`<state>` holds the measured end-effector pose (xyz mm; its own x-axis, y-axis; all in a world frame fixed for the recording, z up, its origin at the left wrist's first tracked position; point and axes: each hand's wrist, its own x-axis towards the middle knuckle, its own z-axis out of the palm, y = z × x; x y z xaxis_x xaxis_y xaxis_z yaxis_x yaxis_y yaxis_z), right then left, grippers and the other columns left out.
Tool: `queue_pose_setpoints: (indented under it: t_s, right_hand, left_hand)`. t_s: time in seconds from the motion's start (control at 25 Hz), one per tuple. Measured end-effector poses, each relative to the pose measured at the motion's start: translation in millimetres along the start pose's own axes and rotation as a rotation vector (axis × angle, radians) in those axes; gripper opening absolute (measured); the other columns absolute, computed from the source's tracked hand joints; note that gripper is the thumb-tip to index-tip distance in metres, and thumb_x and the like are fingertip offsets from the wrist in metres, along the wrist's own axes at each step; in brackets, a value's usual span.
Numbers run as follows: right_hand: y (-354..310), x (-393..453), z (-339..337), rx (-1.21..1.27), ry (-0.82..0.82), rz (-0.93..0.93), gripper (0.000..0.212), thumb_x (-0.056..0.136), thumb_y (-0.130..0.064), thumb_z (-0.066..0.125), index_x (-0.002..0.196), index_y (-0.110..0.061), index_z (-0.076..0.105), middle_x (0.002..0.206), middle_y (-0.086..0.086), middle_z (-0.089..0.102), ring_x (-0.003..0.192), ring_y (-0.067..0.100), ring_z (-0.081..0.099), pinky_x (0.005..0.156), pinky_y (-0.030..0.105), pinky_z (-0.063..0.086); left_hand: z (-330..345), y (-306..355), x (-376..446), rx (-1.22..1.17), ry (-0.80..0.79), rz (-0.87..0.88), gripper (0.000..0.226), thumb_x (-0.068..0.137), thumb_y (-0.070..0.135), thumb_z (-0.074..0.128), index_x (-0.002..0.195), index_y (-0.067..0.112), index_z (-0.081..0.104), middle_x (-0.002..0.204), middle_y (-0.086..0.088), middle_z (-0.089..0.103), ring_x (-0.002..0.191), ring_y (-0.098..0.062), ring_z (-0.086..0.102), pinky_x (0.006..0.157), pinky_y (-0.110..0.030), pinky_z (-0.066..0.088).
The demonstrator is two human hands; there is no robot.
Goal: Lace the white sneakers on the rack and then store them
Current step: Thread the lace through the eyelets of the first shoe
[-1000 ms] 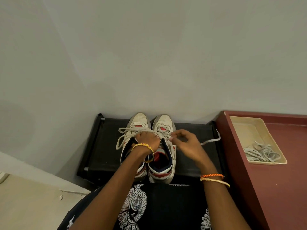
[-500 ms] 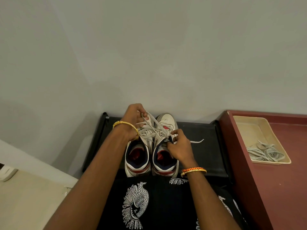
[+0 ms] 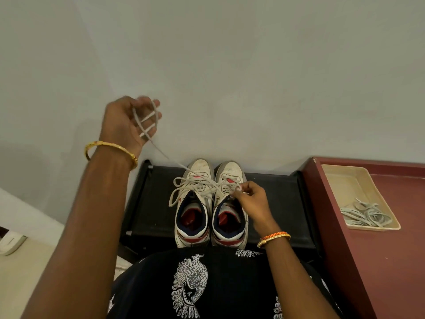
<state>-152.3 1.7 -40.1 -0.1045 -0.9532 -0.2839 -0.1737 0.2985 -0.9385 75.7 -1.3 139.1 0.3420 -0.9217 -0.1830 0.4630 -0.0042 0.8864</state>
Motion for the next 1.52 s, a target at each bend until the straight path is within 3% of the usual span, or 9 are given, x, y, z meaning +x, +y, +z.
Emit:
queue_pose_setpoints:
  t_s: [0.24, 0.32, 0.44, 0.52, 0.64, 0.92, 1.08, 1.24, 1.52]
  right_hand:
    - [-60.9, -9.7, -47.9, 0.496, 0.188, -0.118, 0.009, 0.086, -0.006, 0.064, 0.085, -0.013, 0.058, 0.076, 0.002, 0.063, 0.068, 0.011, 0.059, 0.061, 0.021, 0.05]
    - [-65.3, -8.0, -60.0, 0.382, 0.289, -0.164, 0.013, 0.087, -0.013, 0.064, 0.099, -0.008, 0.061, 0.083, -0.002, 0.064, 0.077, 0.008, 0.06, 0.07, 0.021, 0.051]
    - [-39.6, 0.4, -61.7, -0.14, 0.322, 0.026, 0.06, 0.084, -0.038, 0.068, 0.128, -0.002, 0.048, 0.121, 0.011, 0.056, 0.108, 0.021, 0.055, 0.086, 0.031, 0.049]
    - [-17.5, -3.0, -49.0, -0.436, 0.175, 0.118, 0.08, 0.078, -0.047, 0.071, 0.136, -0.003, 0.037, 0.137, 0.018, 0.042, 0.124, 0.031, 0.045, 0.098, 0.041, 0.043]
    - [-0.6, -12.4, -19.0, -0.504, -0.071, -0.003, 0.051, 0.078, -0.034, 0.073, 0.118, -0.013, 0.051, 0.119, 0.01, 0.053, 0.104, 0.022, 0.056, 0.087, 0.036, 0.051]
    - [-0.7, -19.9, -9.7, -0.461, 0.149, -0.132, 0.024, 0.084, -0.02, 0.067, 0.106, -0.018, 0.057, 0.082, 0.004, 0.068, 0.073, 0.016, 0.065, 0.069, 0.034, 0.057]
    - [0.0, -18.3, -23.1, -0.351, 0.247, -0.104, 0.023, 0.082, -0.018, 0.07, 0.102, -0.021, 0.06, 0.08, -0.002, 0.071, 0.075, 0.013, 0.066, 0.073, 0.032, 0.056]
    - [6.9, -14.5, -31.8, -0.33, 0.313, -0.044, 0.02, 0.079, -0.018, 0.072, 0.096, -0.02, 0.06, 0.075, -0.007, 0.068, 0.074, 0.013, 0.065, 0.075, 0.036, 0.056]
    - [10.8, -2.3, -43.5, -0.293, 0.241, 0.01, 0.021, 0.076, -0.021, 0.073, 0.077, -0.023, 0.052, 0.077, -0.004, 0.064, 0.078, 0.015, 0.062, 0.071, 0.032, 0.053]
  left_hand:
    - [-0.3, -91.2, 1.9, 0.849, -0.069, -0.022, 0.009, 0.088, 0.026, 0.059, 0.082, 0.02, 0.058, 0.091, 0.004, 0.058, 0.083, -0.009, 0.053, 0.075, -0.022, 0.041]
    - [-3.0, -123.0, -0.4, 1.331, -0.134, -0.096, 0.049, 0.079, 0.046, 0.064, 0.108, 0.007, 0.057, 0.118, -0.016, 0.055, 0.111, -0.024, 0.052, 0.094, -0.034, 0.044]
    - [-3.0, -160.1, -12.5, 1.651, -0.215, 0.036, 0.099, 0.079, 0.051, 0.066, 0.149, 0.009, 0.011, 0.157, -0.016, -0.002, 0.145, -0.03, -0.004, 0.117, -0.041, 0.003]
    - [2.5, -179.8, -22.4, 1.664, -0.384, 0.295, 0.077, 0.084, 0.042, 0.063, 0.147, 0.021, 0.024, 0.157, -0.008, 0.008, 0.146, -0.024, -0.002, 0.117, -0.041, -0.004]
    - [6.4, -204.2, -29.6, 1.678, -0.453, 0.442, 0.05, 0.088, 0.026, 0.057, 0.136, 0.025, 0.043, 0.143, 0.001, 0.042, 0.138, -0.016, 0.028, 0.116, -0.041, -0.003]
    - [9.5, -222.8, -19.9, 1.575, -0.35, 0.509, 0.027, 0.094, 0.017, 0.048, 0.118, 0.017, 0.058, 0.12, 0.0, 0.061, 0.112, -0.02, 0.052, 0.101, -0.028, 0.027]
    - [15.7, -230.2, -18.7, 1.46, -0.389, 0.579, 0.027, 0.083, 0.004, 0.059, 0.106, 0.013, 0.069, 0.102, -0.008, 0.069, 0.093, -0.031, 0.062, 0.084, -0.038, 0.046]
    - [28.6, -245.4, -19.6, 1.473, -0.394, 0.668, 0.017, 0.068, 0.009, 0.074, 0.083, 0.016, 0.071, 0.079, -0.004, 0.067, 0.073, -0.028, 0.064, 0.066, -0.038, 0.048]
    - [44.2, -240.2, -18.8, 1.332, -0.328, 0.493, 0.012, 0.09, 0.016, 0.056, 0.089, 0.005, 0.061, 0.089, -0.012, 0.063, 0.08, -0.028, 0.058, 0.068, -0.034, 0.043]
